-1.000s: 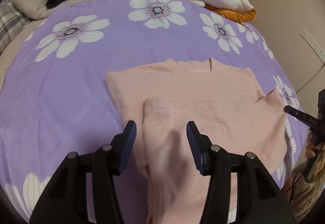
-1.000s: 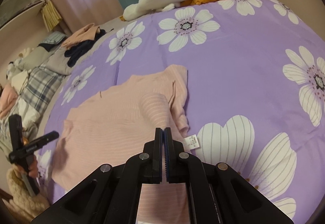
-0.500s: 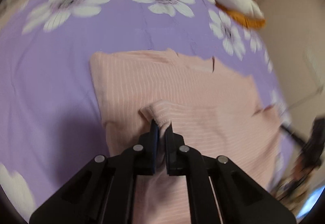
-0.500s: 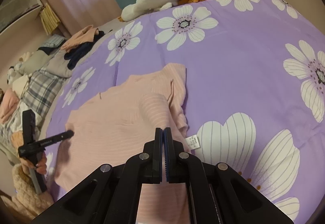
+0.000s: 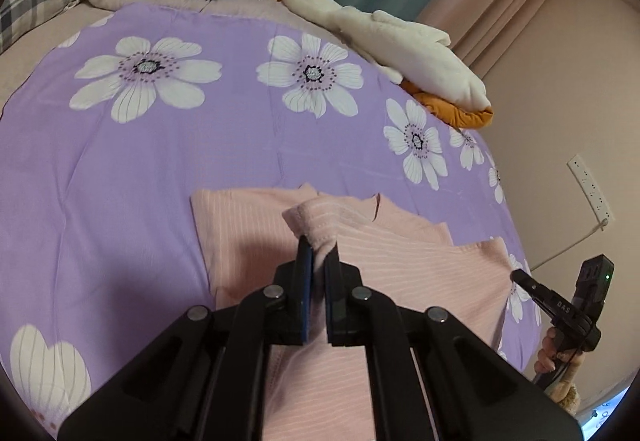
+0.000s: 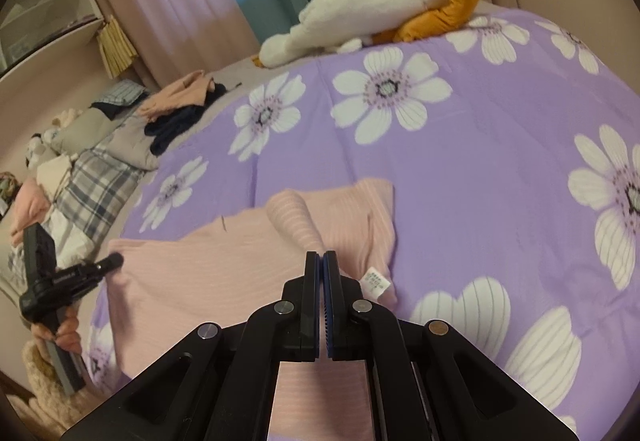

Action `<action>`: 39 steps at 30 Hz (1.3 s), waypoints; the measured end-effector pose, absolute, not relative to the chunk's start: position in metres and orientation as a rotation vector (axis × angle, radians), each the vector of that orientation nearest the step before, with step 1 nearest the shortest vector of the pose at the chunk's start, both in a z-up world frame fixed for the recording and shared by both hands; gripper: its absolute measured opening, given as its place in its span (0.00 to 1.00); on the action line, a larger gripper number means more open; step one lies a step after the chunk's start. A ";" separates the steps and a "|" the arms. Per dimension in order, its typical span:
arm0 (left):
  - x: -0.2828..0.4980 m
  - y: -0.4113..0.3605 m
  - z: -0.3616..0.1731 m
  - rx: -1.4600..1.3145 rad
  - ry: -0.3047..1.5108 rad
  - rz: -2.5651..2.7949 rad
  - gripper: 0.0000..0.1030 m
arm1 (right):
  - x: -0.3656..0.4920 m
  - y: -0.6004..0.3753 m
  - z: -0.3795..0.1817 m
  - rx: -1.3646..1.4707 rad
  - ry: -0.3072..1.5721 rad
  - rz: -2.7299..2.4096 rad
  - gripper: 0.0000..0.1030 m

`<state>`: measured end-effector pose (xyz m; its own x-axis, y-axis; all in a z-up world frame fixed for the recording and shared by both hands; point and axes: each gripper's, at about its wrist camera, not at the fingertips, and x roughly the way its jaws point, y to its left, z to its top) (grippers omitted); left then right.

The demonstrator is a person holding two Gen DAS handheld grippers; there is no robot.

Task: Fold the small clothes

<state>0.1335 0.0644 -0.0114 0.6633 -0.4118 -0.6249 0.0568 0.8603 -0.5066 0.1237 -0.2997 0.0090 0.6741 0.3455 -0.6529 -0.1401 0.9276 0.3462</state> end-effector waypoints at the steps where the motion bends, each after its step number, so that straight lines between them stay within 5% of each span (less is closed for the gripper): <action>1: 0.136 0.066 -0.010 -0.478 0.806 -0.270 0.04 | 0.128 -0.298 0.011 0.272 0.780 0.278 0.03; 39: 0.236 0.077 -0.100 -0.300 1.001 -0.064 0.09 | 0.253 -0.294 -0.076 0.307 1.058 0.182 0.08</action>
<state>0.2360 0.0773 -0.0996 0.5413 -0.1895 -0.8192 -0.0841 0.9572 -0.2770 0.2532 -0.2940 -0.0764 0.4808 0.2924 -0.8266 0.0003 0.9427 0.3336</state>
